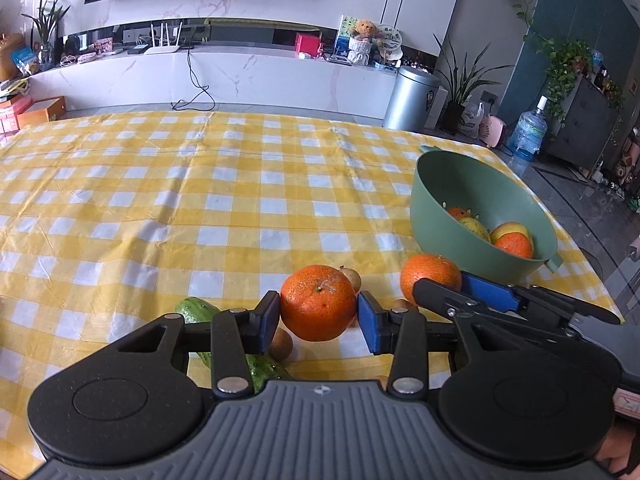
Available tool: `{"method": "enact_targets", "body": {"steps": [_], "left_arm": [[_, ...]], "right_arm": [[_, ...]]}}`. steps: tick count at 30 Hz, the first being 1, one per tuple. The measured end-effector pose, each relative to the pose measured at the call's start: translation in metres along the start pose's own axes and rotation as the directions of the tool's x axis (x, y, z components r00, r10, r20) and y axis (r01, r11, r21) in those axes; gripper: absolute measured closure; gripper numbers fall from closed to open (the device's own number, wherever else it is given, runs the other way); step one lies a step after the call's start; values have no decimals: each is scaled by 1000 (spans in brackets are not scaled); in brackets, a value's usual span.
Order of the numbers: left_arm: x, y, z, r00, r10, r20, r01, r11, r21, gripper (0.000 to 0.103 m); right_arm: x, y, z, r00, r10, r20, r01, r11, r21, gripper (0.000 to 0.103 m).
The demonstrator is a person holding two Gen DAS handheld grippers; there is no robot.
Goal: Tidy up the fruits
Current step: 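Grasp an orange with the left tool while the right tool grasps another orange, then carry both held oranges over the green colander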
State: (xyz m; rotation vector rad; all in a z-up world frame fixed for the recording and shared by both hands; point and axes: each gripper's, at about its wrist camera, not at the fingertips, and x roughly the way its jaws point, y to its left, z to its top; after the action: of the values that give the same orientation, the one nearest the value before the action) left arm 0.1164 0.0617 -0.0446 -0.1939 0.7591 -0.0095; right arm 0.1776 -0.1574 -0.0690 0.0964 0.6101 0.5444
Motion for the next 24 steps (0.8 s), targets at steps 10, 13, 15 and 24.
{"method": "enact_targets", "body": {"steps": [10, 13, 15, 24], "left_arm": [[-9, -41, 14, 999, -48, 23, 46, 997, 58, 56], [-8, -55, 22, 998, -64, 30, 61, 995, 77, 56], [-6, -65, 28, 995, -91, 32, 88, 993, 78, 56], [21, -108, 62, 980, -199, 5, 198, 977, 84, 56]], "right_arm": [[-54, -7, 12, 991, -87, 100, 90, 996, -28, 62], [-69, -15, 18, 982, -126, 140, 132, 990, -38, 62], [-75, -23, 24, 975, -154, 161, 162, 986, -38, 62], [-83, -68, 60, 950, -259, 172, 277, 957, -89, 90]]}}
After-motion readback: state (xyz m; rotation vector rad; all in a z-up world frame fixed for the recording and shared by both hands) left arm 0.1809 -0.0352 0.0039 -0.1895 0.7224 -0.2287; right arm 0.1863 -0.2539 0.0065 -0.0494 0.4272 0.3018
